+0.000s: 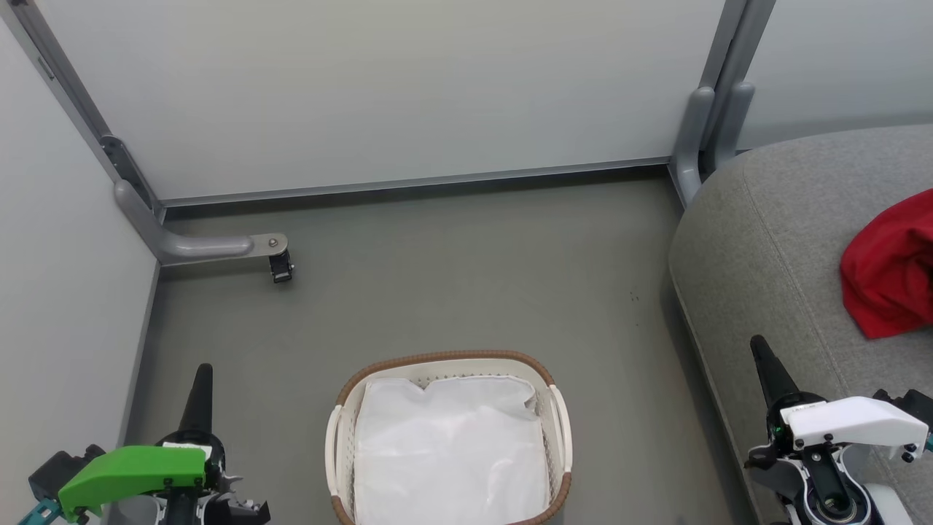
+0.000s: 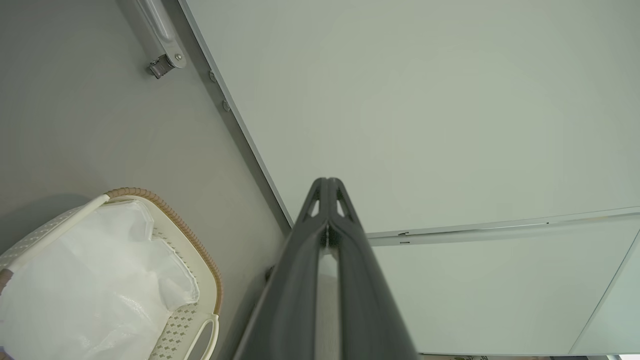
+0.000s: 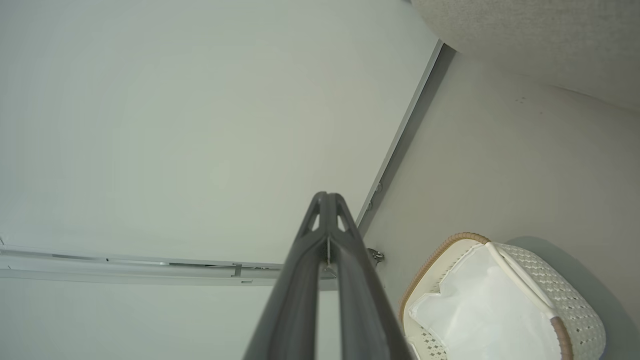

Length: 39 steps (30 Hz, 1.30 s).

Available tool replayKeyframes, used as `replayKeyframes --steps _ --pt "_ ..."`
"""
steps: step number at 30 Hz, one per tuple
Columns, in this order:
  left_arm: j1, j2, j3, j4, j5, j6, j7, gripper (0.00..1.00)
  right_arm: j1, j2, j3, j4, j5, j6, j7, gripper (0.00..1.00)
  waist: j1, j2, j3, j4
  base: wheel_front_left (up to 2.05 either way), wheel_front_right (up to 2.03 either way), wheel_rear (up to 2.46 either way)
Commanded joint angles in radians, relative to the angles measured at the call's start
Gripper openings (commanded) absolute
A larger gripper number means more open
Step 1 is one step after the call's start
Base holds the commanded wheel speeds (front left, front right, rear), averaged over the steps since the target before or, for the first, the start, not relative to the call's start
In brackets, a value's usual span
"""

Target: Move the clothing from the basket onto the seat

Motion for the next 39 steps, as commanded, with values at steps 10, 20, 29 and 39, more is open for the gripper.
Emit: replayKeyframes --steps 10,20,29,39 --pt "-0.030 0.007 0.012 -0.018 -0.091 -0.008 0.026 0.00 0.006 -0.007 -0.013 -0.023 0.099 -0.001 0.026 0.00 0.0000 0.0000 -0.002 -0.007 0.00 0.00 0.00" --pt "-0.034 0.008 0.020 -0.028 -0.162 -0.012 0.043 0.00 0.009 -0.007 -0.019 -0.036 0.175 -0.001 0.046 0.00 0.0000 0.0000 -0.005 -0.013 0.00 0.00 0.00" --pt "-0.040 0.008 0.025 -0.036 -0.219 -0.014 0.061 0.00 0.012 -0.008 -0.026 -0.045 0.240 -0.001 0.061 0.00 0.0000 0.0000 -0.007 -0.019 0.00 0.00 0.00" --pt "-0.039 0.008 0.027 -0.037 -0.237 -0.014 0.066 0.00 0.013 -0.008 -0.028 -0.048 0.261 -0.001 0.065 0.00 0.0000 0.0000 -0.008 -0.021 0.00 0.00 0.00"
